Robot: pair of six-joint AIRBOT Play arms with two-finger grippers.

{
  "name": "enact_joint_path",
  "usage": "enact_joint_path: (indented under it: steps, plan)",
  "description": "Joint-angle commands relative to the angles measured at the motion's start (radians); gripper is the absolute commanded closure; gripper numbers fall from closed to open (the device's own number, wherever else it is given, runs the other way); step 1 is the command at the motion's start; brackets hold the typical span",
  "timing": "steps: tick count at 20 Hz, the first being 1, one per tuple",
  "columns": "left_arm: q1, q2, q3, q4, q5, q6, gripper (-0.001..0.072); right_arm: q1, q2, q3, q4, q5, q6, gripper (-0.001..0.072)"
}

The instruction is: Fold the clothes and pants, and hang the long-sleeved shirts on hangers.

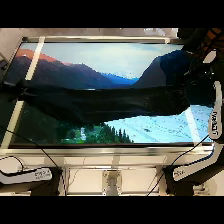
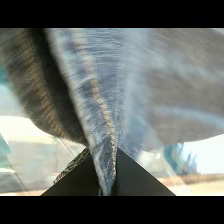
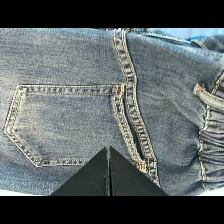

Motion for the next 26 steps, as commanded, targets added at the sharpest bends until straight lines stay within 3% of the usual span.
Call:
enact_joint_path:
  steps: [1,6,10,16,24,25,26]
  plan:
    - [-0.183,0.039,0.009,0.031,-0.051,-0.08,0.069,0.001,0.0,0.001,0.0,-0.01,-0.014,0.0692]
    - [-0.538,-0.019,0.01,0.095,0.129,-0.147,0.0691,0.001,0.0,0.001,0.001,-0.007,-0.013,0.0692]
    - [-0.734,-0.137,0.013,0.095,0.232,-0.156,0.069,0.001,0.0,0.001,0.001,0.009,-0.013,0.0692]
    - [-0.826,-0.348,0.085,-0.049,0.301,-0.169,0.069,0.001,0.0,0.001,0.118,0.019,-0.013,0.0692]
    - [-0.926,-0.546,0.399,-0.06,0.308,-0.171,0.0684,0.04,-0.001,0.001,0.178,0.0,-0.014,0.0692]
    - [-0.926,-0.55,0.399,-0.06,0.307,-0.171,0.0643,0.045,-0.001,0.001,0.179,0.0,-0.013,0.0691]
    - [-0.926,-0.552,0.399,-0.06,0.307,-0.171,0.0477,0.051,-0.001,0.001,0.179,0.0,-0.013,0.0679]
